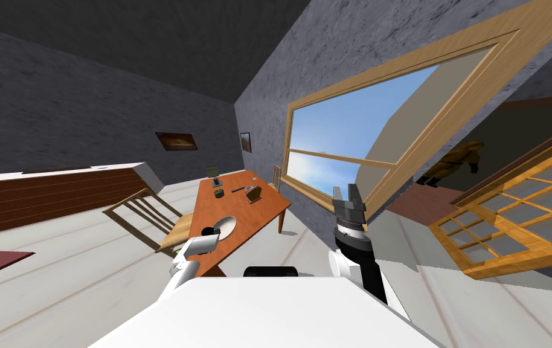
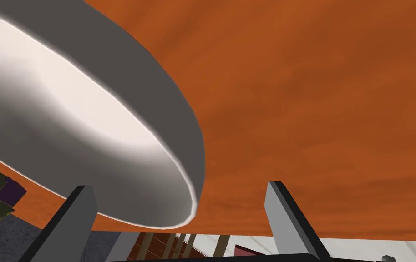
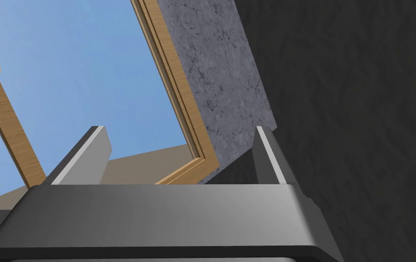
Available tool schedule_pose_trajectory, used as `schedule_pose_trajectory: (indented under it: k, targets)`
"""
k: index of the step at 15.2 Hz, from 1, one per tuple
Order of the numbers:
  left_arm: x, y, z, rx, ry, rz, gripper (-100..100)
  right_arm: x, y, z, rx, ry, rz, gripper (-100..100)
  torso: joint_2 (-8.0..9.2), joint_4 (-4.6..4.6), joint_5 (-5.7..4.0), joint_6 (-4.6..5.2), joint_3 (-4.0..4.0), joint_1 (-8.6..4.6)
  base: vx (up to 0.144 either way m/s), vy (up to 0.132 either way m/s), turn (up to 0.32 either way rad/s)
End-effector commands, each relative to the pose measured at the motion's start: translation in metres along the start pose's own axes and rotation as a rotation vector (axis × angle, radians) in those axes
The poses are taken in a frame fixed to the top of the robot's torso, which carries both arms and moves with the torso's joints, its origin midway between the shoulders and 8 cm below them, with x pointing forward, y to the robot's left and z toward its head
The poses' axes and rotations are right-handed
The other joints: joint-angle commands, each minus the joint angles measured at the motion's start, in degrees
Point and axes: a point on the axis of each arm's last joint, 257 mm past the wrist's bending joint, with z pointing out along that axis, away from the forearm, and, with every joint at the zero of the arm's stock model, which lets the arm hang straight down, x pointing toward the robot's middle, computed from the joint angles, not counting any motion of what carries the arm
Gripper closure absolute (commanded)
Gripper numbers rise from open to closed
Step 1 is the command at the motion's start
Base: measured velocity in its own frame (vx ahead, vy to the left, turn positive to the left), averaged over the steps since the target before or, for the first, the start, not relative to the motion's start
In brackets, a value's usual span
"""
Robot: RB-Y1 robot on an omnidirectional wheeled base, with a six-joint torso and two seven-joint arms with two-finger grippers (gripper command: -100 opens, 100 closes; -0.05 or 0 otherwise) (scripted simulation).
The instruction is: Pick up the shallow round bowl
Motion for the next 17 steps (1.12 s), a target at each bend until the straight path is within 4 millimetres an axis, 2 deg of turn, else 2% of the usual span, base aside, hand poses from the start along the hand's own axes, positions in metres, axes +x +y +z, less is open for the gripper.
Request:
schedule_pose_trajectory:
  k: [1, 7, 8, 12, 15, 17]
  targets:
    - [0.003, 0.004, 0.005, 0.001, 0.002, 0.001, -100, 0.0, 0.0, 0.0, 0.0, 0.0, 0.0, 0, 0.0, 0.0, 0.0, 0.0, 0.0, 0.0, 0.022, 0.002, 0.013]
    - [0.007, 0.011, 0.012, 0.0, 0.005, 0.003, -100, 0.0, 0.0, 0.0, 0.0, 0.0, 0.0, 0, -0.07, -0.02, 0.06, -0.01, -0.04, 0.25, 0.038, 0.025, 0.01]
    - [0.008, 0.011, 0.013, 0.002, 0.004, 0.002, 100, 0.0, 0.0, 0.0, 0.0, 0.0, 0.0, 0, -0.03, -0.01, 0.05, -0.01, -0.02, 0.22, 0.008, 0.006, -0.001]
    - [0.008, 0.012, 0.013, 0.002, 0.005, 0.003, 100, 0.0, 0.0, 0.0, 0.0, 0.0, 0.0, 0, 0.06, 0.03, 0.03, -0.01, 0.04, 0.14, 0.001, 0.0, -0.003]
    - [0.002, 0.003, 0.003, 0.001, 0.001, 0.001, 100, 0.0, 0.0, 0.0, 0.0, 0.0, 0.0, 0, 0.21, 0.08, -0.01, 0.0, 0.14, 0.05, -0.037, -0.02, -0.016]
    - [0.003, 0.002, 0.004, 0.003, 0.001, 0.0, 100, 0.0, 0.0, 0.0, 0.0, 0.0, 0.0, 0, 0.34, 0.11, -0.04, 0.0, 0.21, -0.08, -0.043, -0.032, -0.008]
